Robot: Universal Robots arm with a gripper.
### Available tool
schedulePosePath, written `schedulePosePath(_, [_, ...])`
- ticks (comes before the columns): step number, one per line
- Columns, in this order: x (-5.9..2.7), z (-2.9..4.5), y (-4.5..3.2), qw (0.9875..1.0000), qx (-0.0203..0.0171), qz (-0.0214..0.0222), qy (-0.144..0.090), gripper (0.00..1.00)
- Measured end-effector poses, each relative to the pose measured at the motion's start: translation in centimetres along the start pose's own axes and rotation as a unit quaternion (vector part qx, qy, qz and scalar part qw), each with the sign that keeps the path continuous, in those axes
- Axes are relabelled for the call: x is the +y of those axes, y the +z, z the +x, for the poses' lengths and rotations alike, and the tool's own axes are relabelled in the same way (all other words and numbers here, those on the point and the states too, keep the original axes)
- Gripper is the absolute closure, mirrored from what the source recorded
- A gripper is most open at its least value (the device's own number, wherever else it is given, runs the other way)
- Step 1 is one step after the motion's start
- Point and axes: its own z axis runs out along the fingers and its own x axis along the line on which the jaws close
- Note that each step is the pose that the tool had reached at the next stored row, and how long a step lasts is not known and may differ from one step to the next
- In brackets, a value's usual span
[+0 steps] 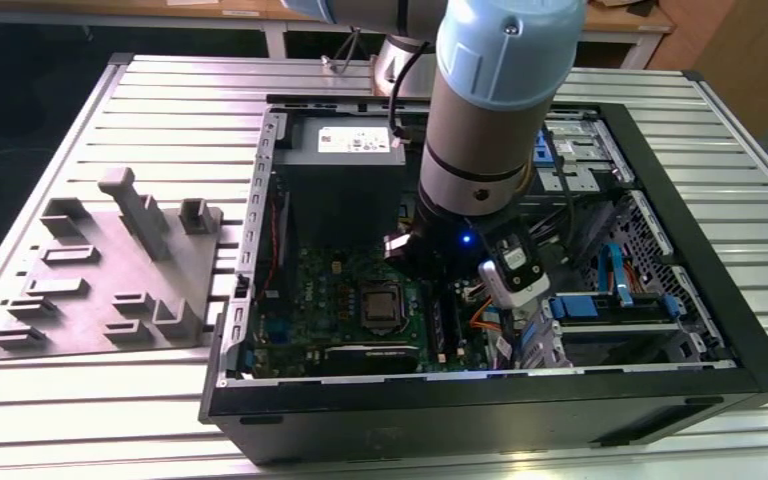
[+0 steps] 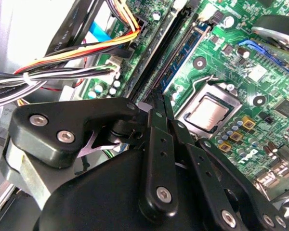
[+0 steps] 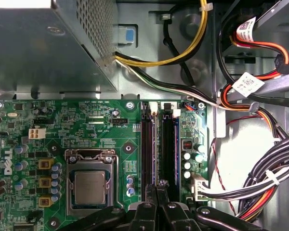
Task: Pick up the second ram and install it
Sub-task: 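Insert the second ram into the second slot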
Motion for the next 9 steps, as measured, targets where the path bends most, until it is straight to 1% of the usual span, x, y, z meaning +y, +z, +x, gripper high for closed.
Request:
schedulePosePath(3, [0.00, 0.00, 0.03, 1.0000, 0.0000, -0.0001, 0.000, 0.88])
schedulePosePath(9, [-0.01, 0.04, 0.36, 1.0000, 0.0000, -0.0001, 0.000, 0.88])
